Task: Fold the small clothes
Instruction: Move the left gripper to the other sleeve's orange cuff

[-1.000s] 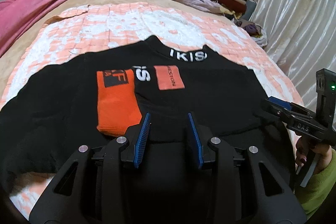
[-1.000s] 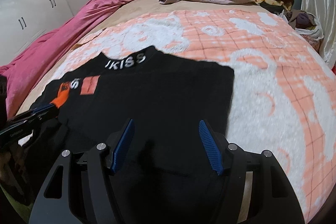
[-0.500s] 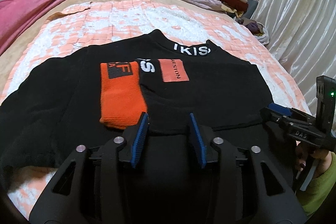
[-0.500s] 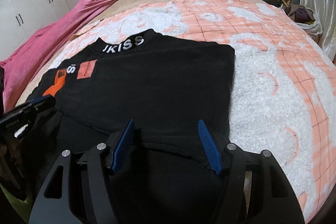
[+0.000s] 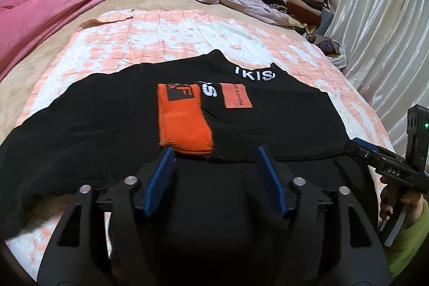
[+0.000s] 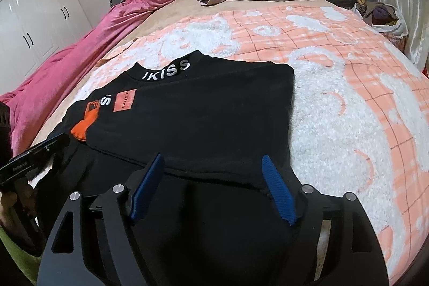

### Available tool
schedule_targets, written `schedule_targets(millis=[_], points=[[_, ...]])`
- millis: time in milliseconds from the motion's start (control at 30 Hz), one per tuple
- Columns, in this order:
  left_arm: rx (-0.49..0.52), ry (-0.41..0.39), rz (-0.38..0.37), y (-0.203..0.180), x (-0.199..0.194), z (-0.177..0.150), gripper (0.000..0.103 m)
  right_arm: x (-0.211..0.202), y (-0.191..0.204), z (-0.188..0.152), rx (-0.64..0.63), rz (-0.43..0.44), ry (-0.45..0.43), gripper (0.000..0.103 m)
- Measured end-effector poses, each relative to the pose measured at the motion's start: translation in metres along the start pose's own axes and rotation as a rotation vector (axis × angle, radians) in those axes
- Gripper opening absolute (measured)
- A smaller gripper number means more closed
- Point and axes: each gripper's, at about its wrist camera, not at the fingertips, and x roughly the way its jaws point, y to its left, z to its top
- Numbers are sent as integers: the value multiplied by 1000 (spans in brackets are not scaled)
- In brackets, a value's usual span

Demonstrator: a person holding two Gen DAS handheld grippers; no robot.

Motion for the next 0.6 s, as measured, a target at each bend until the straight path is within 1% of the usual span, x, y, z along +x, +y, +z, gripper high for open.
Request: schedule_targets(millis=[67,100,167,233,267,433,600], points=[[3,-6,9,1,-4,-2,63,-2,1,-1,2,0,-4,80],[4,-10,13,1,-6,-2,68,-3,2,-1,4,-1,-7,82],[12,-17,22,1,-10,-4,73,-6,4,-1,6,-3,-16,83],[17,-20,35,1,-13,-6,86,-8,6,-1,2,-3,-20,86],[18,-21,50,2,-14,-8,88,-9,7,-1,-3,-8,-24,87],[-5,-34,71,11,-22,-14,92,-15,18,-2,-27,-16,-48,93],[-46,-61,97,26,-34,-19,93,-20,33,-2,-65,-12,-64,94]])
